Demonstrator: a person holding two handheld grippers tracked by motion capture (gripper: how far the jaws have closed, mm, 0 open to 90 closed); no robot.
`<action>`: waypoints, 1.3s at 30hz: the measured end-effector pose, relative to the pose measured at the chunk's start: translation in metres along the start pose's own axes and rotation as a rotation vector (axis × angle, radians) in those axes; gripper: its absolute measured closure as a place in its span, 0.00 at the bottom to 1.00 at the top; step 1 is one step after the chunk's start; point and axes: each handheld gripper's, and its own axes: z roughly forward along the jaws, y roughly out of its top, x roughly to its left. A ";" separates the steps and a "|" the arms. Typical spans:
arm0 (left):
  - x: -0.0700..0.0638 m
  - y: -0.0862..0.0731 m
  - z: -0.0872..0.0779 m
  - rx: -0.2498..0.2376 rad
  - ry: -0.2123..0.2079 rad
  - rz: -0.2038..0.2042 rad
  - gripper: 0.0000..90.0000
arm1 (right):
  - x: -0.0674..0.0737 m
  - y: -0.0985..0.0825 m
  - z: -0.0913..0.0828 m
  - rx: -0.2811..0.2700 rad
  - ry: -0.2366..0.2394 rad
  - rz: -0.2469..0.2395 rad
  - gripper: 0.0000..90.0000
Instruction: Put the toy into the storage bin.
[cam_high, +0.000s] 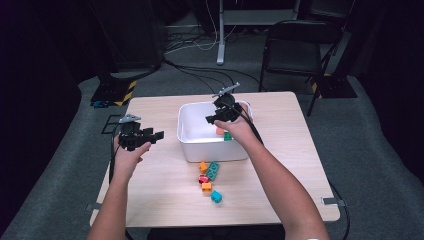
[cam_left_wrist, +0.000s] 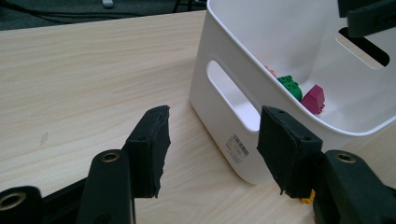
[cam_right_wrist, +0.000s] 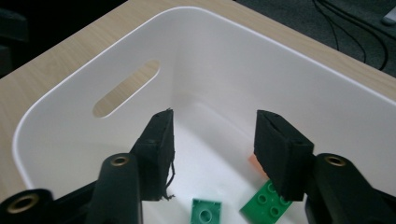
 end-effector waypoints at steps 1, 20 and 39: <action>0.000 0.000 0.000 0.003 -0.001 -0.002 0.48 | 0.003 -0.002 -0.004 0.008 0.011 -0.005 0.50; -0.002 -0.001 0.003 0.009 0.004 0.000 0.47 | 0.041 -0.038 -0.065 -0.125 0.055 -0.065 0.46; -0.003 -0.002 0.003 0.009 0.012 0.011 0.47 | 0.058 -0.097 -0.077 -0.143 0.072 -0.091 0.49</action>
